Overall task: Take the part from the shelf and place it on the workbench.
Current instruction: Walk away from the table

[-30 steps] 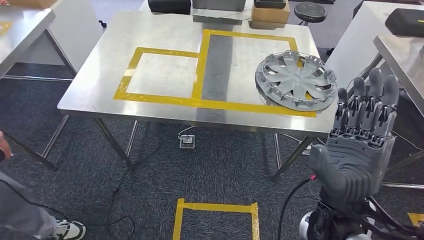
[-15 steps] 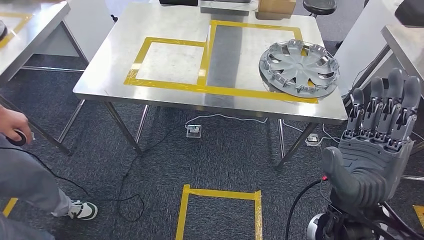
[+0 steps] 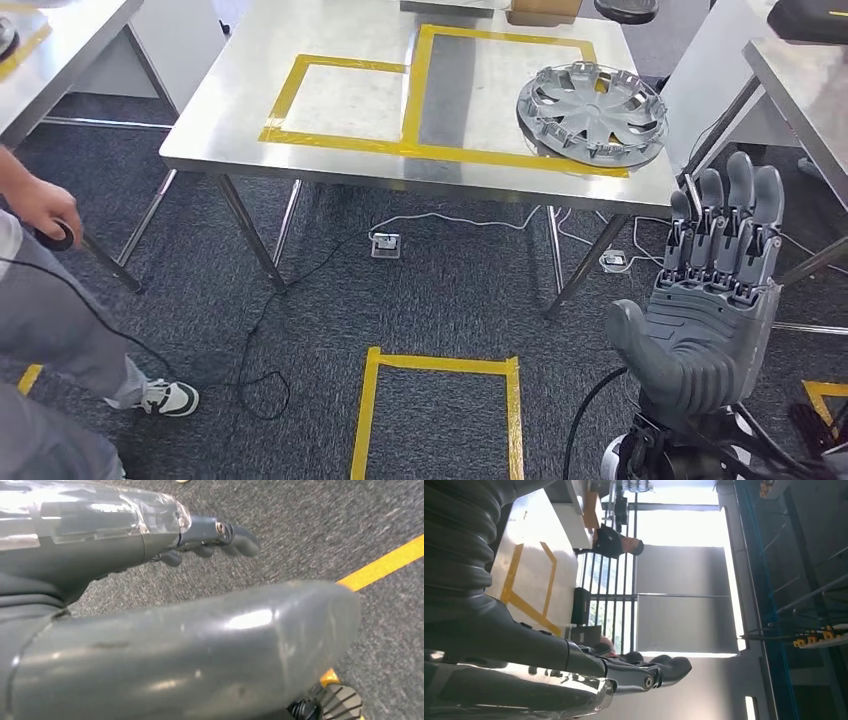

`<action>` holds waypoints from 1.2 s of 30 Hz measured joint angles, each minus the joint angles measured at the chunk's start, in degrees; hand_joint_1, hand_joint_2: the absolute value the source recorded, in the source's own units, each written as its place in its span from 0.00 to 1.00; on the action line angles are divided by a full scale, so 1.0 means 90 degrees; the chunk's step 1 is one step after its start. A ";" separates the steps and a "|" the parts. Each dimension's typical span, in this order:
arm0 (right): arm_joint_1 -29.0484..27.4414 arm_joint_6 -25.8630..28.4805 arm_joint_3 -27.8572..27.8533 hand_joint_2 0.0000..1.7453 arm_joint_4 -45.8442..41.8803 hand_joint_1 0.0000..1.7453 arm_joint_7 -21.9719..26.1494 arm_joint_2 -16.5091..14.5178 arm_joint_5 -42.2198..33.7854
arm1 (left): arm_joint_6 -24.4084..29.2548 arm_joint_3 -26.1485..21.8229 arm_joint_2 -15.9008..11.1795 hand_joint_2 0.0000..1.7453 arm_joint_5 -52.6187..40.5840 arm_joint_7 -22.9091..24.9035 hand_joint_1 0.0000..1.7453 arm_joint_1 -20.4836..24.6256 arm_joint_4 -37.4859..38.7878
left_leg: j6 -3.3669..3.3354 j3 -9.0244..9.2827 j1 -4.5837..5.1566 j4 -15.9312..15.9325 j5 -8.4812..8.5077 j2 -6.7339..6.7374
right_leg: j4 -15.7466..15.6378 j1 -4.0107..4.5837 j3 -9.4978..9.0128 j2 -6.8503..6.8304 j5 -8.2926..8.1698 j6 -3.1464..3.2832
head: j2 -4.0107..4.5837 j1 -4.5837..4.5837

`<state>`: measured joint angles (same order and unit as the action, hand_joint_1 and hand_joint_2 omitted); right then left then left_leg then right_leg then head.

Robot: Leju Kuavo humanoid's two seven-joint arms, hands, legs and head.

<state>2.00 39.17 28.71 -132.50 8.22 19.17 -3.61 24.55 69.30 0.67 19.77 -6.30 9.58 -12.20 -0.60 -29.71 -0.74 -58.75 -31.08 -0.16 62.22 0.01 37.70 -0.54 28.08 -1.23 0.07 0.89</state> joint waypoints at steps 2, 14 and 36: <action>-0.0038 0.0002 -0.0004 1.00 0.0005 0.00 -0.0004 -0.0013 0.0014 | 0.0005 0.0027 0.0010 0.00 -0.0025 -0.0036 0.00 0.0005 -0.0002 | -0.0075 -0.0137 0.0026 -0.0007 0.0114 0.0010 | 0.0808 -0.0008 0.0152 0.0004 0.0632 -0.0050 | 0.0000 0.0070; -0.0028 0.0002 -0.0001 1.00 -0.0010 0.00 -0.0093 -0.0063 0.0237 | 0.0051 0.0084 0.0116 0.00 -0.0033 -0.0102 0.00 0.0067 -0.0009 | 0.0089 -0.0742 0.0091 -0.0032 0.0551 0.0020 | -0.0864 0.0148 -0.1192 0.0052 0.0094 0.0348 | 0.0000 0.0208; -0.0183 0.0004 -0.0036 0.00 -0.0012 0.00 0.0022 -0.0152 0.0320 | -0.0019 0.0088 0.0047 0.00 -0.0076 -0.0002 0.00 0.0044 0.0000 | -0.0129 -0.0560 0.0141 -0.0045 0.0417 0.0013 | 0.1457 0.0009 0.0004 0.0024 0.0646 0.0024 | 0.0000 0.0212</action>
<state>0.35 39.21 28.39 -132.61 8.41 17.80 -0.73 24.37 70.10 1.10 19.09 -6.32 9.98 -12.20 -1.76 -34.74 0.53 -59.15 -27.33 -0.04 75.34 0.09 37.74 -0.33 33.89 -1.02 0.07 2.80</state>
